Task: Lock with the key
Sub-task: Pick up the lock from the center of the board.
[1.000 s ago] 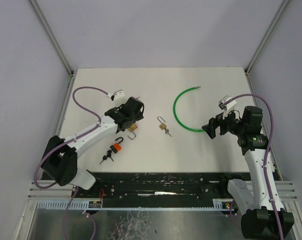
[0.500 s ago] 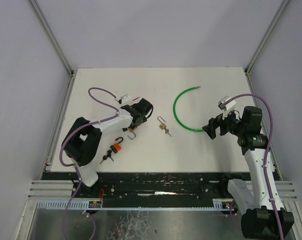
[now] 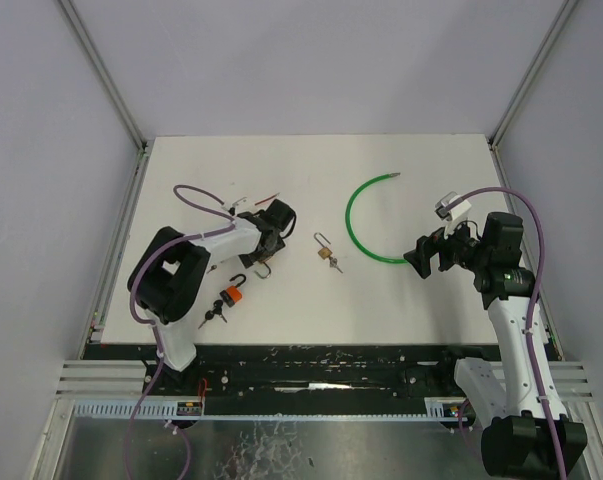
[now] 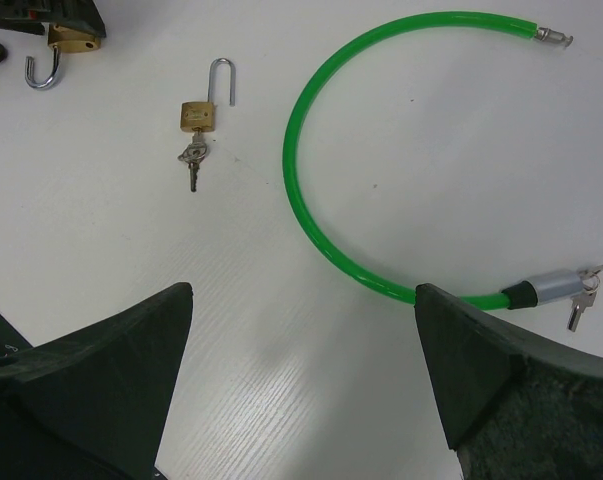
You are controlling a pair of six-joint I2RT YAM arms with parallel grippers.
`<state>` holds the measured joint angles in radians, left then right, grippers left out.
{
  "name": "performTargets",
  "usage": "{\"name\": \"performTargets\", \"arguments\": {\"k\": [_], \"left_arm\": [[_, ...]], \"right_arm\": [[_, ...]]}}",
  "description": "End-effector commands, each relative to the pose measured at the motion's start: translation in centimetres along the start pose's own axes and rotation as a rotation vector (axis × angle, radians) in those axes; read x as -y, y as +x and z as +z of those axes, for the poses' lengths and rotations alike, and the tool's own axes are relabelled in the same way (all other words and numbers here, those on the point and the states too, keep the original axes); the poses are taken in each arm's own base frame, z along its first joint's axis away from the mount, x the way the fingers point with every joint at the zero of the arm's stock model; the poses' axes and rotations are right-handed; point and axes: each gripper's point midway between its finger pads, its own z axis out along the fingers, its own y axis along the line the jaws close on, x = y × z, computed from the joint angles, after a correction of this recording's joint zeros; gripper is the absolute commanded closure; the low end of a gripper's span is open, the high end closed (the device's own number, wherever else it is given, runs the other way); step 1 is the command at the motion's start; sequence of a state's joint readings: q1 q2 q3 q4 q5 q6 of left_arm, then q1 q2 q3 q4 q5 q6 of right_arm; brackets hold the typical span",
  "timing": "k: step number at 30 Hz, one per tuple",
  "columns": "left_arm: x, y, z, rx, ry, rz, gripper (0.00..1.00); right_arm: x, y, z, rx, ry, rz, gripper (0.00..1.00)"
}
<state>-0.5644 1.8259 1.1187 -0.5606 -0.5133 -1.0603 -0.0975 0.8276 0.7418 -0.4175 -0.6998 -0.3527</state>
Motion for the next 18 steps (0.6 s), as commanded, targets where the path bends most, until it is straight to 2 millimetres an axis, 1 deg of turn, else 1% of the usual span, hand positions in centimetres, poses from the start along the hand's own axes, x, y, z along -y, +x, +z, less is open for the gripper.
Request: {"name": "performTargets", "arguments": {"k": [1, 8, 18], "left_arm": [[0.1, 0.2, 1.3, -0.037, 0.029, -0.064, 0.34], [0.1, 0.5, 1.7, -0.050, 0.026, -0.060, 0.35], [0.2, 1.2, 1.8, -0.081, 0.039, -0.059, 0.41]], "right_arm": [[0.1, -1.5, -0.3, 0.035, -0.002, -0.038, 0.01], [0.1, -1.5, -0.3, 0.036, -0.005, -0.038, 0.01], [0.0, -1.5, -0.2, 0.036, -0.013, -0.035, 0.01]]}}
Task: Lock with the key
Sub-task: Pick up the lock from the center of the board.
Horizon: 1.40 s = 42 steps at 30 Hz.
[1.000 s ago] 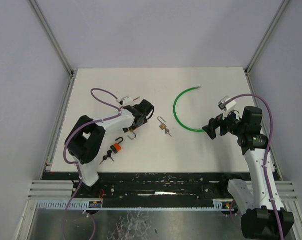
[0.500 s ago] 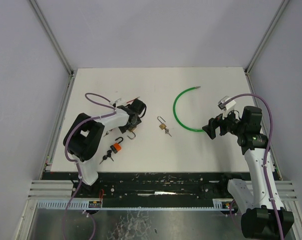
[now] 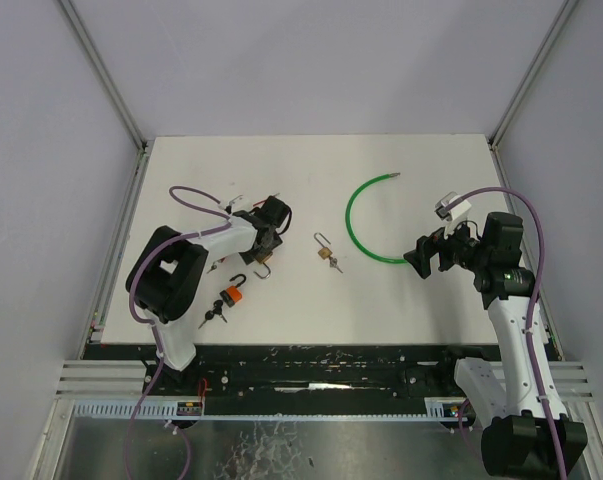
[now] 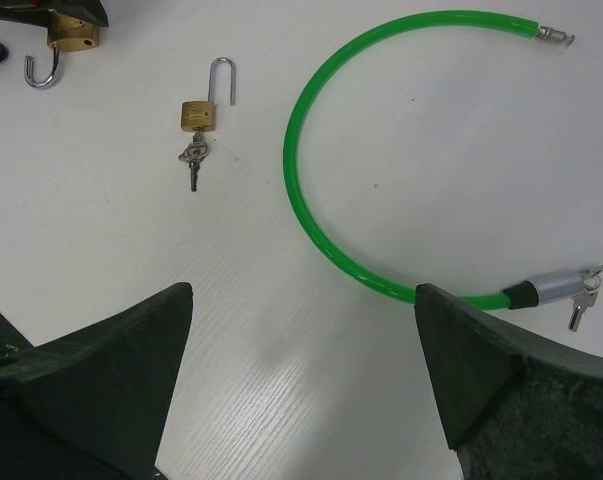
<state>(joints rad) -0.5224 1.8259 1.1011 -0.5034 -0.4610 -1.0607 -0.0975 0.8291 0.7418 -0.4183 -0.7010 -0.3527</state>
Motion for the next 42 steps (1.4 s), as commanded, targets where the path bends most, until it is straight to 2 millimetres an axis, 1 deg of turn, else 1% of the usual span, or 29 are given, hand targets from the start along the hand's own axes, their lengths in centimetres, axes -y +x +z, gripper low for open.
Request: {"name": "performTargets", "arguments": {"k": [1, 6, 9, 10, 13, 17, 25, 29, 34, 37, 42], "left_arm": [[-0.1, 1.7, 1.0, -0.055, 0.010, -0.004, 0.42], [0.1, 1.9, 0.9, -0.069, 0.024, -0.002, 0.47], [0.3, 1.9, 0.6, -0.072, 0.037, -0.004, 0.48], [0.4, 1.9, 0.5, -0.073, 0.043, -0.004, 0.47], [0.6, 1.9, 0.2, -0.082, 0.058, -0.005, 0.40], [0.7, 2.3, 0.0, -0.104, 0.074, -0.011, 0.38], [0.2, 3.6, 0.6, -0.145, 0.058, -0.003, 0.39], [-0.1, 3.8, 0.8, -0.148, 0.042, 0.004, 0.40], [-0.6, 3.7, 1.2, -0.151, -0.012, 0.048, 0.40], [-1.0, 4.0, 1.5, -0.169, -0.051, 0.087, 0.40], [-0.9, 4.7, 1.9, -0.215, -0.077, 0.144, 0.41]], "right_arm": [[-0.1, -1.5, -0.3, 0.037, -0.012, -0.037, 0.01], [-0.1, -1.5, -0.2, 0.036, -0.017, -0.035, 0.01], [-0.2, -1.5, -0.2, 0.035, -0.020, -0.032, 0.01], [-0.2, -1.5, -0.2, 0.035, -0.020, -0.031, 0.01], [-0.2, -1.4, -0.2, 0.034, -0.024, -0.029, 0.01], [-0.2, -1.5, -0.2, 0.036, -0.025, -0.031, 0.01], [-0.2, -1.5, -0.2, 0.035, -0.024, -0.030, 0.01], [-0.2, -1.5, -0.2, 0.036, -0.025, -0.029, 0.01], [-0.2, -1.5, -0.2, 0.036, -0.025, -0.030, 0.01], [-0.2, -1.5, -0.2, 0.036, -0.025, -0.030, 0.01], [-0.2, -1.5, -0.2, 0.037, -0.024, -0.030, 0.01]]}}
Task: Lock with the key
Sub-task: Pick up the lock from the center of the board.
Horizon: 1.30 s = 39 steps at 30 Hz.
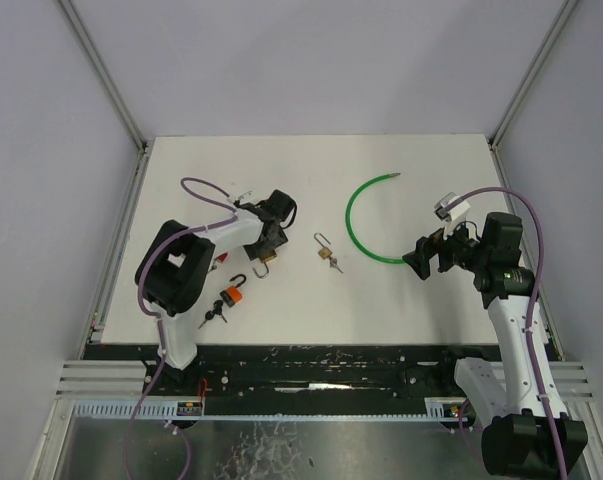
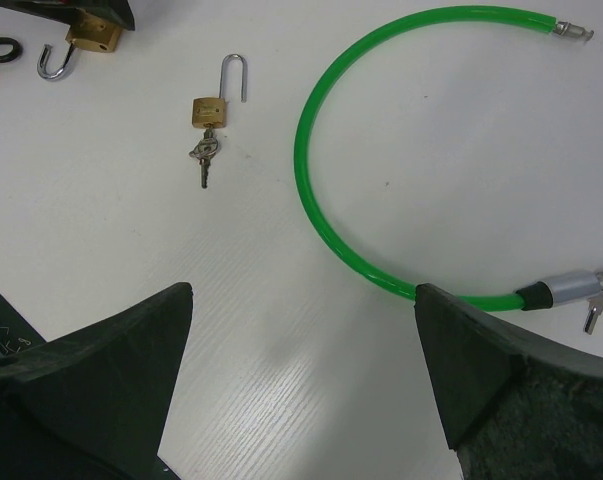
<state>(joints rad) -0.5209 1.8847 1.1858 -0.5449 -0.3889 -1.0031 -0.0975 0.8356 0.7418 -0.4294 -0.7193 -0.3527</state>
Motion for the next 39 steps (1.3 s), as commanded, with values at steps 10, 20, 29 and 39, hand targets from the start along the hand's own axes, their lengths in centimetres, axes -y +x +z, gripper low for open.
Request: {"name": "performTargets", "arguments": {"k": [10, 20, 29, 39], "left_arm": [[-3.0, 3.9, 2.5, -0.130, -0.129, 0.104, 0.60], [-0.5, -0.6, -2.4, 0.033, -0.001, 0.220, 0.89], [5.2, -3.4, -10.9, 0.245, 0.397, 0.242, 1.00], [11.7, -3.4, -23.4, 0.409, 1.018, 0.217, 1.00]], "right_arm": [[0.1, -1.8, -0.3, 0.044, -0.001, -0.044, 0.01], [-1.5, -2.0, -0.1, 0.088, -0.088, -0.036, 0.01], [-5.2, -2.6, 0.2, 0.228, -0.307, -0.099, 0.01], [-9.2, -6.2, 2.7, 0.313, -0.508, -0.216, 0.01]]}}
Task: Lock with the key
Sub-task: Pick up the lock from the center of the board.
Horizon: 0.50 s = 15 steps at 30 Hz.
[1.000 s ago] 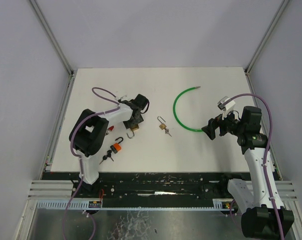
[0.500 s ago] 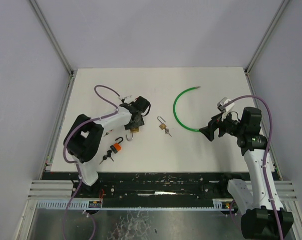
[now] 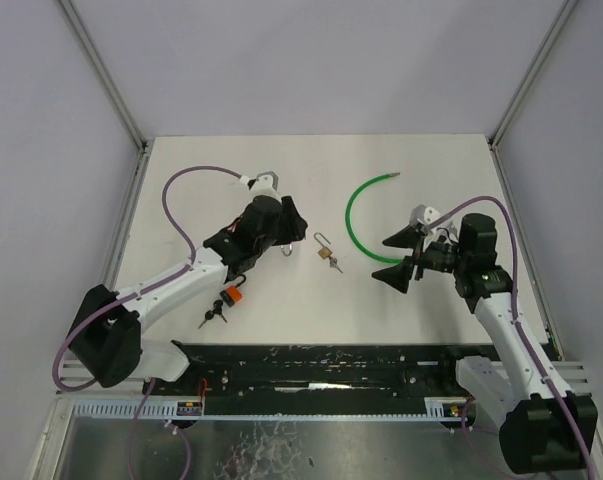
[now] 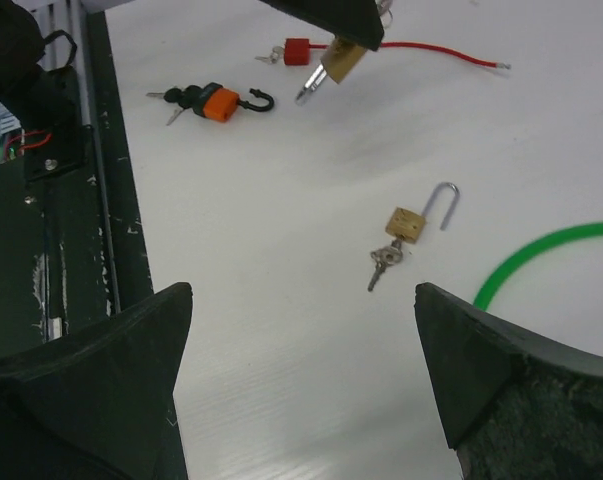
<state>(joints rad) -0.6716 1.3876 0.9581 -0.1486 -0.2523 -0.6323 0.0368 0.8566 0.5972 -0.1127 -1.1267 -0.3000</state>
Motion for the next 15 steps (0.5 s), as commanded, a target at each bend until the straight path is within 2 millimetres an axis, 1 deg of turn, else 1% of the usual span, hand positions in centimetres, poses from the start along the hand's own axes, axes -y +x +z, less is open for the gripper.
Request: {"name": "performTargets", "arguments": {"k": [1, 3, 4, 6, 7, 8, 10, 15], "left_arm": [[8.1, -5.0, -3.2, 0.223, 0.362, -0.035, 1.00], [8.7, -4.9, -3.9, 0.243, 0.404, -0.064, 1.00], [8.8, -5.0, -4.1, 0.254, 0.415, -0.085, 1.00], [8.8, -4.3, -4.2, 0.256, 0.431, -0.128, 1.00], [8.7, -4.0, -4.2, 0.264, 0.433, -0.154, 1.00], [8.6, -3.8, -4.1, 0.271, 0.429, -0.194, 1.00], [8.8, -3.4, -3.9, 0.290, 0.422, -0.242, 1.00], [9.6, -2.0, -3.2, 0.296, 0.373, -0.322, 1.00]], "right_arm": [[0.9, -4.9, 2.2, 0.087, -0.040, -0.094, 0.01], [2.0, -5.8, 3.0, 0.109, -0.042, -0.016, 0.01], [2.3, -5.9, 3.3, 0.115, -0.047, 0.032, 0.00], [2.8, -5.2, 3.8, 0.120, -0.032, 0.108, 0.00], [2.5, -4.6, 4.1, 0.130, -0.036, 0.129, 0.00], [2.1, -4.6, 4.2, 0.161, -0.042, 0.133, 0.00], [1.4, -3.8, 4.5, 0.181, -0.055, 0.145, 0.01], [1.7, -3.0, 5.2, 0.160, -0.037, 0.164, 0.04]]}}
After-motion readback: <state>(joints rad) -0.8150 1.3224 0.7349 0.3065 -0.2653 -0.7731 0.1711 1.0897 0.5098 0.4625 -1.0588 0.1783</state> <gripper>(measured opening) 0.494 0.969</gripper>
